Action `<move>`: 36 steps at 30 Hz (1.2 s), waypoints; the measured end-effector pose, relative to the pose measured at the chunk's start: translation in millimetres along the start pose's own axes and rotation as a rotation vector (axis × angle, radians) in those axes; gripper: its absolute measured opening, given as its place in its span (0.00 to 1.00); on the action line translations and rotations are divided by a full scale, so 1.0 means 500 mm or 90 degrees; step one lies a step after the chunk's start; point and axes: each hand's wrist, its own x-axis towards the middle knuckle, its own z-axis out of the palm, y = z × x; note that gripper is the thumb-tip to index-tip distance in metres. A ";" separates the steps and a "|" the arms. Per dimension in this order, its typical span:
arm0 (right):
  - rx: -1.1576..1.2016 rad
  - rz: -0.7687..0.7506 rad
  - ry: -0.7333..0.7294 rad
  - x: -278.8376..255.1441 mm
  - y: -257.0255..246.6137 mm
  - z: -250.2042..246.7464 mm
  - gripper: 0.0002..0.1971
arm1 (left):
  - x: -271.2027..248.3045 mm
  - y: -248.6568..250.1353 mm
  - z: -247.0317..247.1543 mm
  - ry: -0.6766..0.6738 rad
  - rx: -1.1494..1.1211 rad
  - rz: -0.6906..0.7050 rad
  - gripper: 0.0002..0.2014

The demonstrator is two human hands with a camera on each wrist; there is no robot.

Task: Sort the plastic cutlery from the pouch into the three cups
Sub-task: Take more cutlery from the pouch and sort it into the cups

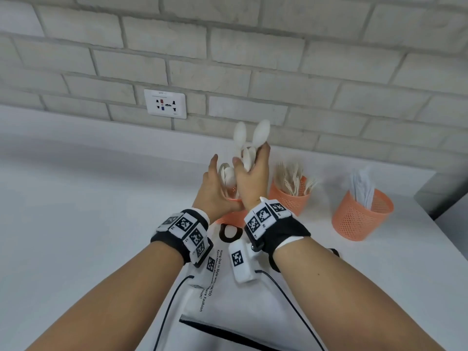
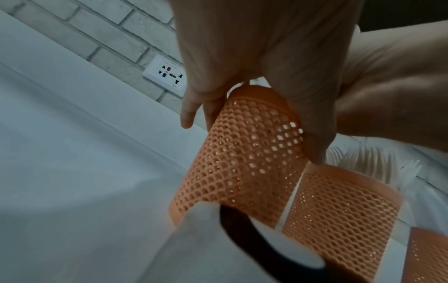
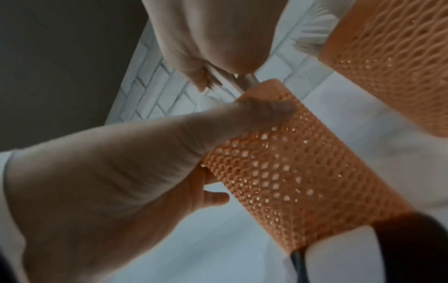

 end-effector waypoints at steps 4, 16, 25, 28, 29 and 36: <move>0.060 0.010 -0.002 -0.009 0.012 -0.016 0.35 | -0.004 0.003 -0.004 0.007 0.005 -0.005 0.68; -0.059 -0.123 -0.029 0.012 0.006 -0.035 0.11 | -0.007 0.013 -0.002 0.015 0.017 -0.008 0.64; -0.396 -0.242 -0.104 -0.009 0.040 -0.052 0.26 | -0.007 0.013 -0.003 0.015 0.030 -0.029 0.63; -0.373 -0.269 -0.124 0.012 0.012 -0.058 0.23 | -0.013 0.023 -0.006 0.002 0.034 -0.033 0.62; -0.387 -0.261 -0.159 0.020 0.003 -0.059 0.23 | -0.015 0.027 -0.006 -0.002 0.035 -0.036 0.62; -0.501 -0.170 -0.382 0.002 -0.007 -0.086 0.21 | -0.038 0.070 -0.015 0.014 0.130 -0.063 0.63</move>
